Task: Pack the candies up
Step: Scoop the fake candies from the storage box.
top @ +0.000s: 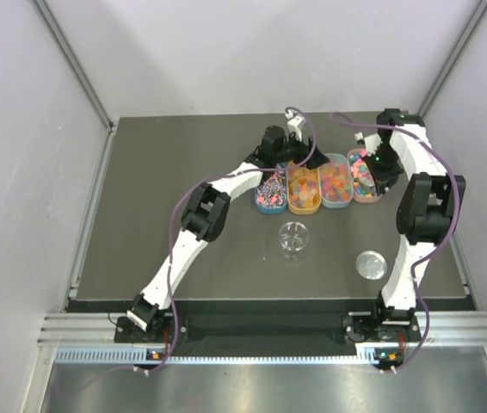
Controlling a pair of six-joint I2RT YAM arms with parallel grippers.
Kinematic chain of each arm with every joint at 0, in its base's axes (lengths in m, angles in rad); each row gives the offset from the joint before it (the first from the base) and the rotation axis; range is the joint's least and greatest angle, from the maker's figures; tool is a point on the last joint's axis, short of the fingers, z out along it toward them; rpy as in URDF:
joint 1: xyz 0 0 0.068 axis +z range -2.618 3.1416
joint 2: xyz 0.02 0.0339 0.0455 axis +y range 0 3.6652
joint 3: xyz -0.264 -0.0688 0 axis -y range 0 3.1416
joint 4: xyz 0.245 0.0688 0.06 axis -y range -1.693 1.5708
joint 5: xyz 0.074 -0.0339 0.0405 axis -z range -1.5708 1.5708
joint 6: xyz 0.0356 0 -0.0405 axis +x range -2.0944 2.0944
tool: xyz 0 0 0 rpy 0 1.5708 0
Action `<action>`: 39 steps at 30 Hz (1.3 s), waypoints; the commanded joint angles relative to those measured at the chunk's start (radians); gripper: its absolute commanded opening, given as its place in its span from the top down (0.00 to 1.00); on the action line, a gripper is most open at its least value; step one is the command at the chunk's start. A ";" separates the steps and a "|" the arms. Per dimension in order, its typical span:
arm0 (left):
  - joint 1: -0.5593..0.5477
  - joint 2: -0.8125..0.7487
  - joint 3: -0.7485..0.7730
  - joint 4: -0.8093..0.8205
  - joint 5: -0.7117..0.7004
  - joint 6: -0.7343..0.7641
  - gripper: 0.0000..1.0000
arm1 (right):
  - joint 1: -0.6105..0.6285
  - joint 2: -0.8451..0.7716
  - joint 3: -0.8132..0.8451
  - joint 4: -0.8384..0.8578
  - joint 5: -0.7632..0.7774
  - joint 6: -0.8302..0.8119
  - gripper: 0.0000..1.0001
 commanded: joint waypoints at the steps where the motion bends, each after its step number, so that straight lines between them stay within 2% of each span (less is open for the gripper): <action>1: -0.003 -0.014 0.054 0.090 -0.024 -0.002 0.14 | 0.038 0.021 -0.017 0.040 -0.066 -0.003 1.00; 12: -0.003 -0.038 0.018 0.089 0.006 -0.008 0.14 | 0.085 0.053 -0.011 0.058 -0.066 0.000 1.00; 23: -0.001 -0.063 -0.021 0.078 0.029 0.007 0.14 | 0.084 0.090 -0.037 0.063 -0.158 0.006 1.00; 31: 0.002 -0.094 -0.044 0.055 0.034 0.049 0.14 | 0.082 0.030 -0.172 0.114 -0.190 0.010 1.00; 39: 0.014 -0.135 -0.066 0.035 0.040 0.078 0.14 | 0.080 -0.013 -0.163 0.143 -0.201 0.015 1.00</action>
